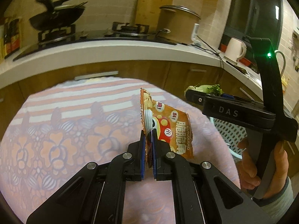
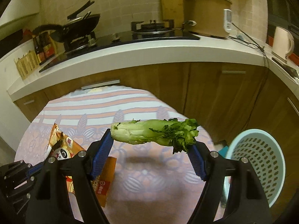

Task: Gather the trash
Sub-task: 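Carry the snack bag and bok choy over the blue basket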

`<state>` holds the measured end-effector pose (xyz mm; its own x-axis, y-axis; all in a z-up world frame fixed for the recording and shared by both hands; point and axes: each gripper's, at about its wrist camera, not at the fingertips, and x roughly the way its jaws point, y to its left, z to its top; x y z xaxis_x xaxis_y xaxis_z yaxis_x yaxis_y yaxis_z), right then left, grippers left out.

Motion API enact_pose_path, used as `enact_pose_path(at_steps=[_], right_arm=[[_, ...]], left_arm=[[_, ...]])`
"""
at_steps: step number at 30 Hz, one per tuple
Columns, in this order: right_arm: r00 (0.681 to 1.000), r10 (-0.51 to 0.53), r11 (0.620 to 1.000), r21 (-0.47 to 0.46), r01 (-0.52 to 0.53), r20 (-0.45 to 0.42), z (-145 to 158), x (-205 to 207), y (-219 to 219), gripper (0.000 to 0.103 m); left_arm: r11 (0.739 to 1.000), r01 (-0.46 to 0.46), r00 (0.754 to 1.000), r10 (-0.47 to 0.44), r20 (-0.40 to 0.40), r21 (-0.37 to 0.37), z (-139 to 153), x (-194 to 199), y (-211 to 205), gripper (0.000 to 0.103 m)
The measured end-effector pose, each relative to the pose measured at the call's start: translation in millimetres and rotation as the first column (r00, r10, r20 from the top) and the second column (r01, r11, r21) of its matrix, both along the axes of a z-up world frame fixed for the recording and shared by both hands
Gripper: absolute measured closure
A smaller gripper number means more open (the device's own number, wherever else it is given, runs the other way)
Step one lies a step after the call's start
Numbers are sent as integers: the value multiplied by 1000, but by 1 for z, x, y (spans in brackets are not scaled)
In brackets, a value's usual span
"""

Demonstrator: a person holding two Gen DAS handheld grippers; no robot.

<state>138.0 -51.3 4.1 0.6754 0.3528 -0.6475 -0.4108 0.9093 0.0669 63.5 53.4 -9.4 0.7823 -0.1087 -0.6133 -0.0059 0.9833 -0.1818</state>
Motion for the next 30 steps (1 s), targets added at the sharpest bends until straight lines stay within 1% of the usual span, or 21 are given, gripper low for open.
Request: enact_pose_path(at_steps=[4,6,10,15,22,25,27,30], right_arm=[[999,-44,999,-6,45,27,6,-1,-30,31],[998,-63,998,0,63,24,7,0,-44,31],[994,-109,994,15,109,18,7,1,-79,31],[987,-158,987,27,157,19,6,2,-117,31],[969,-247,968,53,246,9,1,9,-177,31],[960,-281,957,67,281,-6,-3,11,-203,31],[952,-303,947,96,305,-35,-7,14,-224,31],[940,-339,935,94,341,-36,-12,15,-244,31]], left_arm=[[998,50,999,-51,13,28,9,10,-28,99],[997,75,997,-75,15,35,12,17,-41,99],[991,130,991,-130,15,3,14,33,-66,99],[982,187,982,-187,17,21,15,48,-104,99],[961,272,962,-273,2,57,11,68,-160,99],[951,302,953,-303,-1,58,9,75,-181,99],[947,315,949,-316,-5,63,7,80,-192,99],[942,326,945,-325,-25,82,3,89,-212,99]])
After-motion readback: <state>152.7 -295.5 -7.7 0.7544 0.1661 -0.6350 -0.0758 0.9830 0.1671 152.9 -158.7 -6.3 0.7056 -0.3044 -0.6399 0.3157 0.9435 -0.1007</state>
